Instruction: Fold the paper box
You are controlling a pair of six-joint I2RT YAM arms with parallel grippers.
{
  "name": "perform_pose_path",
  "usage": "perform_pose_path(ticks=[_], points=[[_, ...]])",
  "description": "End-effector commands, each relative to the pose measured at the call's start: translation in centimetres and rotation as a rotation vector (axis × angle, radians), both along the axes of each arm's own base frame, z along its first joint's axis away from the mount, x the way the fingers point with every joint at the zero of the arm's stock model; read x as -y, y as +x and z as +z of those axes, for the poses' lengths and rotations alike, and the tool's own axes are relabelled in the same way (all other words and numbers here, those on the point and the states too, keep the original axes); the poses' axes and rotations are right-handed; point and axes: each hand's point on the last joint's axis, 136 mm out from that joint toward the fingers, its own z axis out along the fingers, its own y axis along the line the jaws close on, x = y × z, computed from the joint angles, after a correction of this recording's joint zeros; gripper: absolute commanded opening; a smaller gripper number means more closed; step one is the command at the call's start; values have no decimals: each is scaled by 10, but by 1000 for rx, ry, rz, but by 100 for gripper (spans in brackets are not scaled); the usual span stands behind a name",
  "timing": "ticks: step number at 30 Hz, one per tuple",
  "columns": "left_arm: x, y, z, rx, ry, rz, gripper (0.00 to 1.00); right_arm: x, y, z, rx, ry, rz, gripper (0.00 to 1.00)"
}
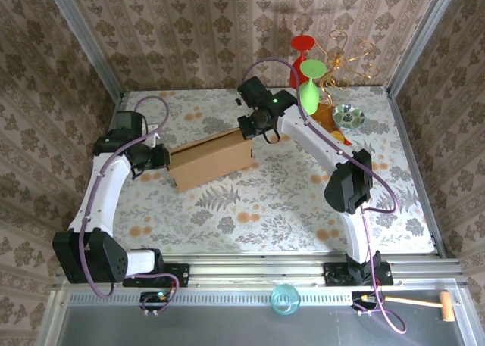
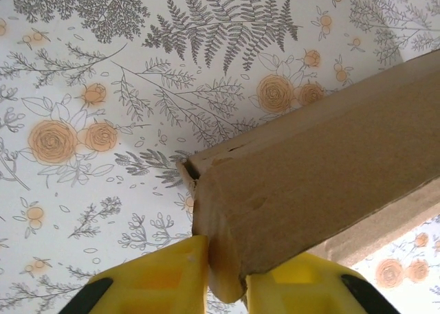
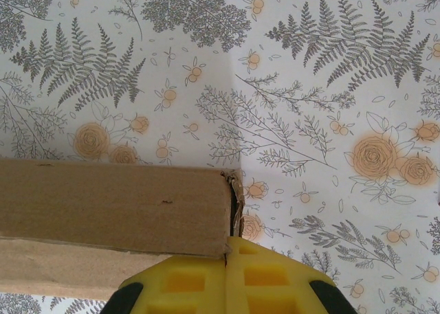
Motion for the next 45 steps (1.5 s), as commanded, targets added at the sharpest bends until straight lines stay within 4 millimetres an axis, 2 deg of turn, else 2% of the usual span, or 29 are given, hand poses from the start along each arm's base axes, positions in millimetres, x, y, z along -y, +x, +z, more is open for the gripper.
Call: perform_pose_path(ticks=[1,11,28,40,45], points=[[8,4,6,-3,-39,12,18,9,-13,-28,-107,-63,8,0],[8,-3,8,-85,-64,66,13,10,-15,-30,-110,-67,4,0],[27,-15,8,-272,-204,141,9,8,-18,-35,-130,-70,6,0],[39,-19,13,-300,-286,179,12,5,-20,-38,-134,-68,5,0],[43,-19,12,-304,-305,182,10,4,-20,-39,-135,-69,4,0]])
